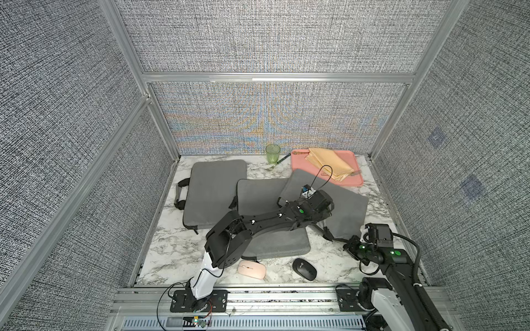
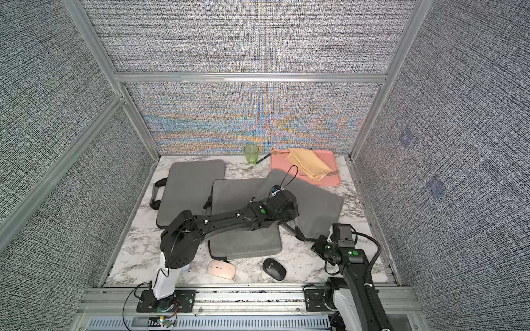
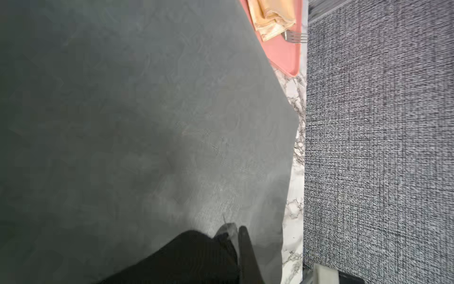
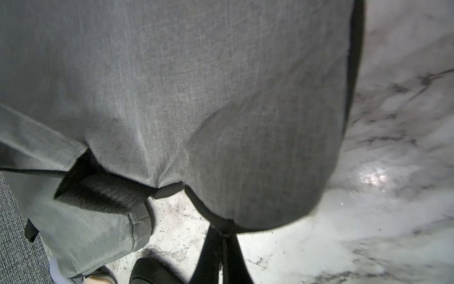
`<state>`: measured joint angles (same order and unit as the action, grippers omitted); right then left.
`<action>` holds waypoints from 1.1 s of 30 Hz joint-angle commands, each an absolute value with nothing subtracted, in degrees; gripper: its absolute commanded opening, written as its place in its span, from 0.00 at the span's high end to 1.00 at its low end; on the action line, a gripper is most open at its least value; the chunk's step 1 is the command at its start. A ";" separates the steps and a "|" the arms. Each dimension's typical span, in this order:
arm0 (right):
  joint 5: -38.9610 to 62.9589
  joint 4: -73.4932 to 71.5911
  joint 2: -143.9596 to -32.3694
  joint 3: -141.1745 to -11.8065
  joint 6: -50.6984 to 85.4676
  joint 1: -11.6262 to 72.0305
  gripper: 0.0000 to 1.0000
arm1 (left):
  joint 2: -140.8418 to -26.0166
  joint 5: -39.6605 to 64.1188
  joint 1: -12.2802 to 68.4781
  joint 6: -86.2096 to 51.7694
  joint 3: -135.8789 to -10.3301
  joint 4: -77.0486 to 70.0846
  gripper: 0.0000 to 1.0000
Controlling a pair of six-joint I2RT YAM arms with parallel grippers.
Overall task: Put the mouse into the laptop bag
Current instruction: Unzip the zipper on the zippered laptop bag.
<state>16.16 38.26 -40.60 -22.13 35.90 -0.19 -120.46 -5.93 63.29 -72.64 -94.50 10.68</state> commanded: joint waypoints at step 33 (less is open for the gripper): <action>13.56 31.80 -44.89 -25.33 38.23 1.23 1.00 | -125.82 -2.65 57.74 -68.46 -95.17 14.67 0.00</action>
<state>12.73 31.94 -45.10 -24.47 39.35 1.74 -125.47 -4.21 59.53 -69.06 -96.55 13.61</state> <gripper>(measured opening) 0.049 0.995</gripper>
